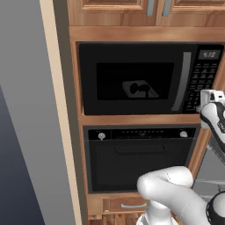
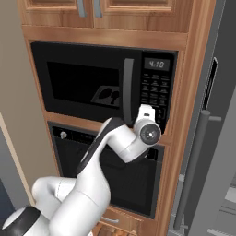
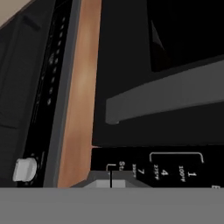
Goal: Place the tupperware containing the chicken drumstick and sweet potato meal in the microwave. Close the microwave door and press the start button to reheat the meal.
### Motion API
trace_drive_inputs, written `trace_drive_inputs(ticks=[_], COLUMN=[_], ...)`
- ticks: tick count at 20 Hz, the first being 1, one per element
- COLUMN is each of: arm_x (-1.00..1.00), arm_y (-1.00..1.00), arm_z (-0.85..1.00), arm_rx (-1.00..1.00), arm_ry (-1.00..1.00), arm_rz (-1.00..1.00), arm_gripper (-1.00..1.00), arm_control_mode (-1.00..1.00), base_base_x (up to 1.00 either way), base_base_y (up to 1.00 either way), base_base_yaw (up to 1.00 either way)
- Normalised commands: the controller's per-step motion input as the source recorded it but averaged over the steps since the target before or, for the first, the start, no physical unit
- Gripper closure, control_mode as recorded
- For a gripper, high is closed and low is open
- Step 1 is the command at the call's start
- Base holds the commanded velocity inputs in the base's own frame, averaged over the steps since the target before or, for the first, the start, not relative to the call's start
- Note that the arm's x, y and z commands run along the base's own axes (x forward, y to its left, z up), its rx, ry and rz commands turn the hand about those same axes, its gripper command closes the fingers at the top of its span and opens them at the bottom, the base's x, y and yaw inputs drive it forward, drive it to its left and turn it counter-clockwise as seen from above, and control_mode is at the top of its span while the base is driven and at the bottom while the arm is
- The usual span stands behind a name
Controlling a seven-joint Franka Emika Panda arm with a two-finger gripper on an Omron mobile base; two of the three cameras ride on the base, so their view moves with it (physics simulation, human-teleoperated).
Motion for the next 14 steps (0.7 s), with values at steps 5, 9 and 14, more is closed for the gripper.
trace_drive_inputs(ticks=[5,9,14], arm_x=[0.30,0.32,0.30], arm_y=[0.00,0.00,-0.01], arm_z=[-0.22,-0.17,-0.14], arm_rx=[0.00,0.00,0.00], arm_ry=[0.00,0.00,0.00], arm_rz=[0.00,0.00,0.00], arm_gripper=[1.00,1.00,1.00], arm_control_mode=[-1.00,-1.00,-1.00], base_base_x=[0.00,0.00,0.00], base_base_y=[0.00,0.00,0.00], base_base_yaw=[0.00,0.00,0.00])
